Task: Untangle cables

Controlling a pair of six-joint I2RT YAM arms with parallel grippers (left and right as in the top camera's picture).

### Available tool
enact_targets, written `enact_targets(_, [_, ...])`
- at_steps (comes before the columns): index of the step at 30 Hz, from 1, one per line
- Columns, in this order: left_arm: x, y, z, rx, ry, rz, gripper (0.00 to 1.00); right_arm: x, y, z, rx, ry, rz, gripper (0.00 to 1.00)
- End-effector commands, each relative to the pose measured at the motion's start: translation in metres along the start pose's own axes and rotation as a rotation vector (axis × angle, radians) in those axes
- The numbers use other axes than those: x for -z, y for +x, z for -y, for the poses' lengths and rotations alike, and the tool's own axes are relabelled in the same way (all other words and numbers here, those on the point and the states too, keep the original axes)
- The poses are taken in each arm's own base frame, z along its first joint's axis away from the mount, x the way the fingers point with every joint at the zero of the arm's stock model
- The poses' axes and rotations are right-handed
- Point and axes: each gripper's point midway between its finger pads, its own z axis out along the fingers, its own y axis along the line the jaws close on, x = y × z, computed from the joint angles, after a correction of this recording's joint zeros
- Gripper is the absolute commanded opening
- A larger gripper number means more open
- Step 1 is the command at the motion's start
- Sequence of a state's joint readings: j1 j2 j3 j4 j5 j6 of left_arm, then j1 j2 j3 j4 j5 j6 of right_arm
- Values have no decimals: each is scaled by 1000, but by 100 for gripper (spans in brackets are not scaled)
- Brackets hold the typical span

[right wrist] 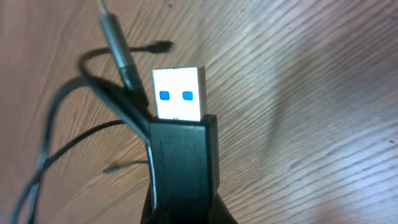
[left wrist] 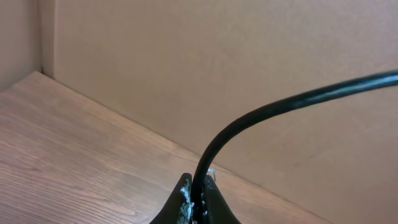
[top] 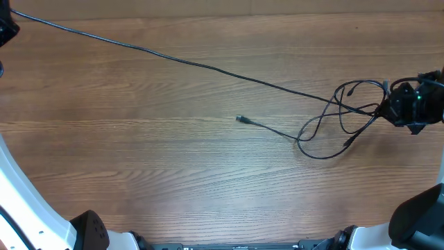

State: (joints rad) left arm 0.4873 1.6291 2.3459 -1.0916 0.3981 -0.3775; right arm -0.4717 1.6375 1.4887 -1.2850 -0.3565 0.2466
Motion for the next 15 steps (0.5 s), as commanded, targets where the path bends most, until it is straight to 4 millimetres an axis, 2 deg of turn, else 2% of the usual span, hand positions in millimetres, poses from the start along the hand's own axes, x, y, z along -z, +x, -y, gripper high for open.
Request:
enact_targets(1, [11,-20,-18,-37,-88,82,4,-1,2,-15,139,-64,-10,5])
enact_targets(4, [6,-8,-5,-49,-7,23,4,-4,19,-45,273,-169,-57,4])
enact_targets(8, [0,30,14,-89,67,-123,4,-12,42,-70,382,-197,-113,4])
enact_targets(10, [-3,54,23,-106,81,-209,13,-16,54,-81,424,-202,-139,4])
enact_targets(13, [-9,87,39,-133,107,-324,34,-22,71,-96,478,-207,-174,4])
enact_targets(15, [-12,106,47,-142,109,-389,43,-24,81,-104,498,-209,-195,4])
